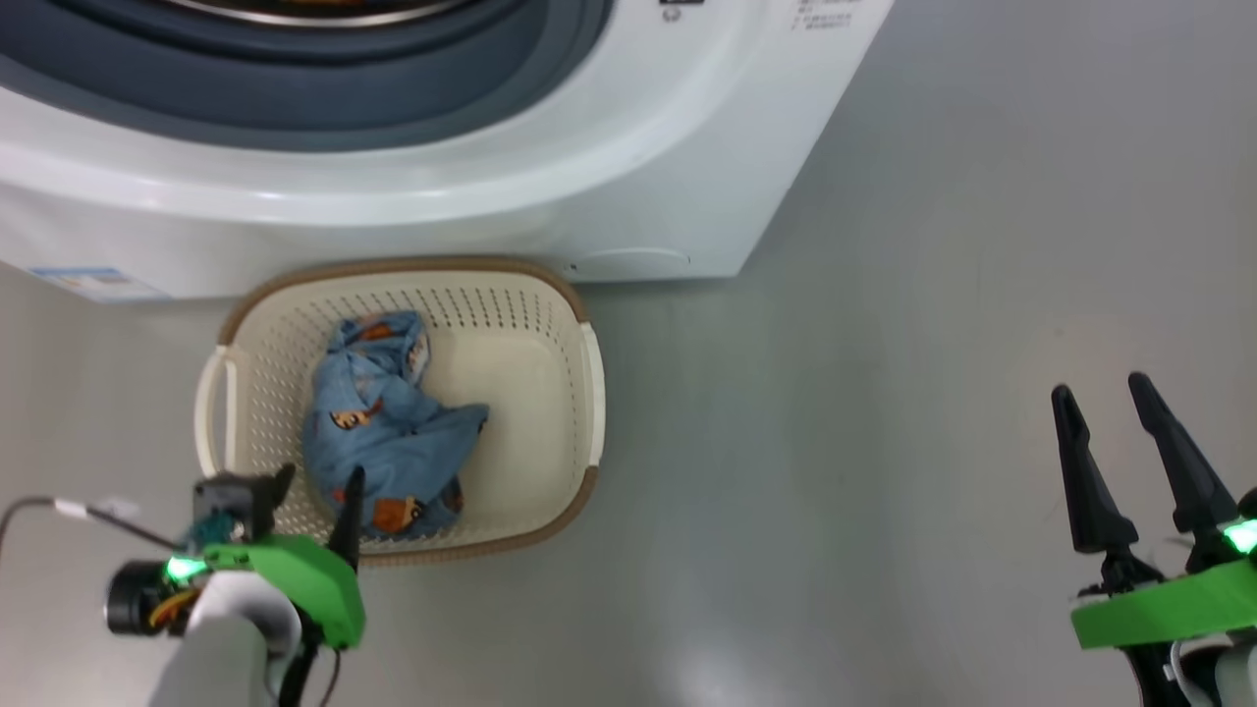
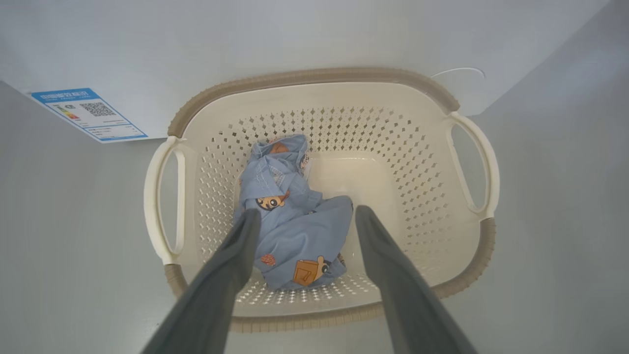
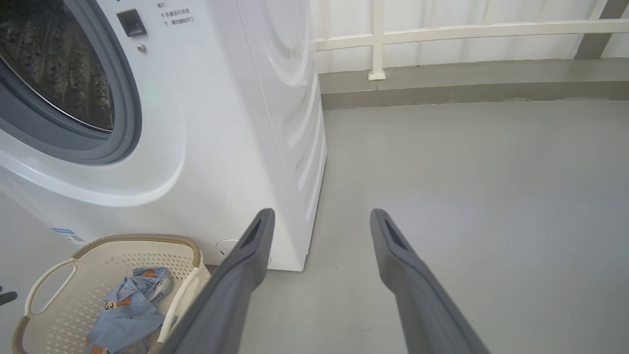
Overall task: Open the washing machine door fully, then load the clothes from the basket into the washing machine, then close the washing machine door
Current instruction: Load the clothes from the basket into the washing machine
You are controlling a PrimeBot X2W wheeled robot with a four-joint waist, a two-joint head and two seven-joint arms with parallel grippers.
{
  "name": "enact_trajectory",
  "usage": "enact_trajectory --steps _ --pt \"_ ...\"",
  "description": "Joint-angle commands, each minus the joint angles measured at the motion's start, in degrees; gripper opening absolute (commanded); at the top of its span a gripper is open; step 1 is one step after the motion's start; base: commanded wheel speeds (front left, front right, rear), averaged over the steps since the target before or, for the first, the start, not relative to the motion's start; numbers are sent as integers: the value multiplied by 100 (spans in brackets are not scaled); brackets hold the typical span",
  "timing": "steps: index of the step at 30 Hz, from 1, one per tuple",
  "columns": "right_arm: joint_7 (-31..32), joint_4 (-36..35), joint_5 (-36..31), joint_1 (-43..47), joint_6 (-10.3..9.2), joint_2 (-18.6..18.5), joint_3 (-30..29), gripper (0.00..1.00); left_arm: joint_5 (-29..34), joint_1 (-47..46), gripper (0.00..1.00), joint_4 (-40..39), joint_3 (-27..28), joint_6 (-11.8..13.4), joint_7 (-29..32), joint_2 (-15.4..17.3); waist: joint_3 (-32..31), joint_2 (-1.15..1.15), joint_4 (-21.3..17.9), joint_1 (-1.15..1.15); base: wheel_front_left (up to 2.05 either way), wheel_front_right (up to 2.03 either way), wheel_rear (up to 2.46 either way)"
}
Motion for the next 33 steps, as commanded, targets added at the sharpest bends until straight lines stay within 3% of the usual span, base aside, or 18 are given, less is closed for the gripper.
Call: enact_trajectory --steps 1,7,14,33 --pt "-26 -156 76 -118 9 -125 147 100 41 -343 100 299 123 -10 -37 258 413 0 -101 -1 0 0 0" --pt "-26 -188 97 -299 9 -134 248 100 90 -1005 100 1383 -15 -81 -37 382 741 0 -202 -1 0 0 0" --pt "-26 -285 114 -468 9 -165 293 100 141 -1577 100 1979 -156 -113 -30 458 1138 0 -223 -1 0 0 0" --pt "-26 -522 141 -962 9 -129 568 100 174 -2521 100 2332 -485 -190 431 674 2111 0 -347 -1 0 0 0"
